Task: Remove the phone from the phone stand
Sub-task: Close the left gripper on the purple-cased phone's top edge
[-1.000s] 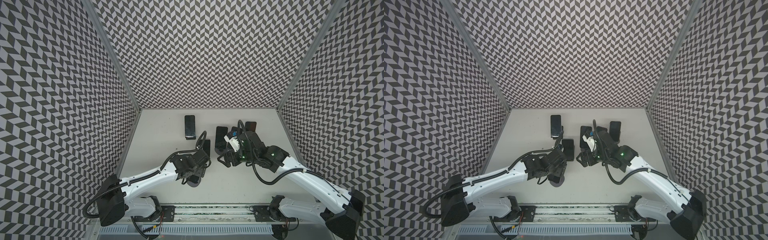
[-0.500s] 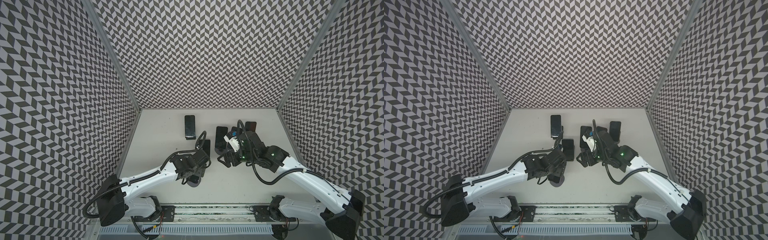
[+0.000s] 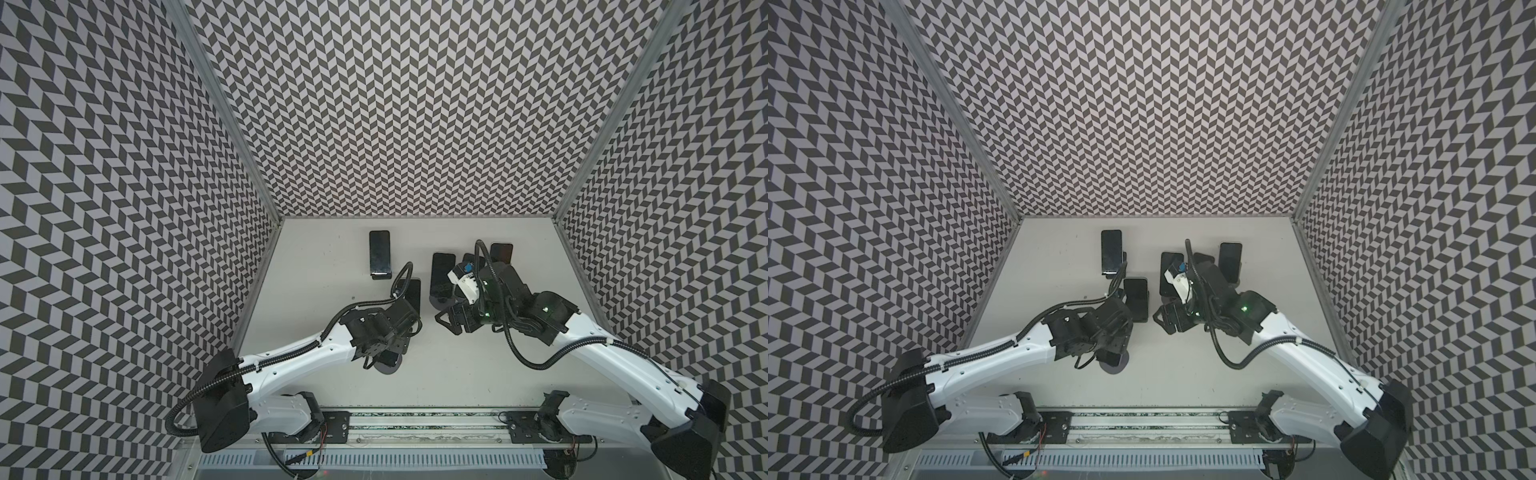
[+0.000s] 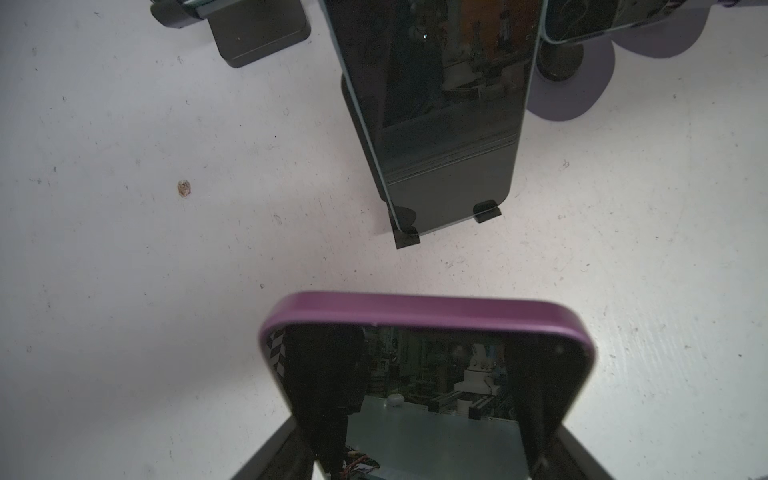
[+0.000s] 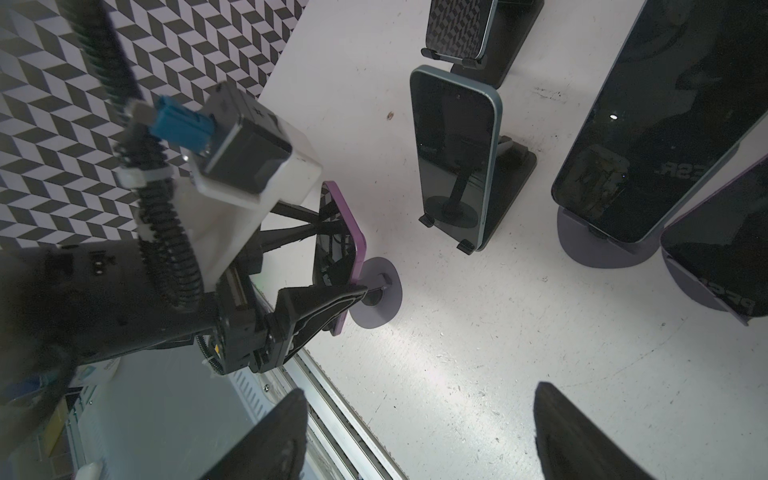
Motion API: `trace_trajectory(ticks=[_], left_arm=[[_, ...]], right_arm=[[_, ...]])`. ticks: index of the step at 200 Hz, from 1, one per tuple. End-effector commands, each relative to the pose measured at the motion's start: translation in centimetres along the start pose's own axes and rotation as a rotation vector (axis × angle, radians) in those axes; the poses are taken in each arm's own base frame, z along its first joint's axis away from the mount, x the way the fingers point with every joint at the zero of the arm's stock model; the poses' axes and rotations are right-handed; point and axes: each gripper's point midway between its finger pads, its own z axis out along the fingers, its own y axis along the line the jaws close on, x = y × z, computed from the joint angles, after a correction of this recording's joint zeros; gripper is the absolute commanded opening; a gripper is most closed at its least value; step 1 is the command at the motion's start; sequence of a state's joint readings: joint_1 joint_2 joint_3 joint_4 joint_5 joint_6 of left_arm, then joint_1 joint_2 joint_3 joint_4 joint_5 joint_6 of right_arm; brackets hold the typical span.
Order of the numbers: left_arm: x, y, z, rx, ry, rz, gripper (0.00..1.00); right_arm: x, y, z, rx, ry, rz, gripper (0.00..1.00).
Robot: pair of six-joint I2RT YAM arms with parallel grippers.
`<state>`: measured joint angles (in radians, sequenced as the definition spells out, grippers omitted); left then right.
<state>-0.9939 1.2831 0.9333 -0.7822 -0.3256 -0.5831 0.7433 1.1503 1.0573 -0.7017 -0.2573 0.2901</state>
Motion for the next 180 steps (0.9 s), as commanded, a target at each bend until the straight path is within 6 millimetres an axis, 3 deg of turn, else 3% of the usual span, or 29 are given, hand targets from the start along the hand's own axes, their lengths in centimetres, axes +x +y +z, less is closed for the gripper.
trace_trajectory(ticks=[1, 180], left_arm=[[-0.6, 0.5, -0.3, -0.027, -0.019, -0.003, 0.74], [-2.1, 0.1, -1.9, 0.016, -0.081, -0.039, 0.72]], right_arm=[[-1.3, 0.5, -0.6, -0.015, -0.066, -0.025, 0.83], [-1.5, 1.0, -0.6, -0.031, -0.057, -0.027, 0.83]])
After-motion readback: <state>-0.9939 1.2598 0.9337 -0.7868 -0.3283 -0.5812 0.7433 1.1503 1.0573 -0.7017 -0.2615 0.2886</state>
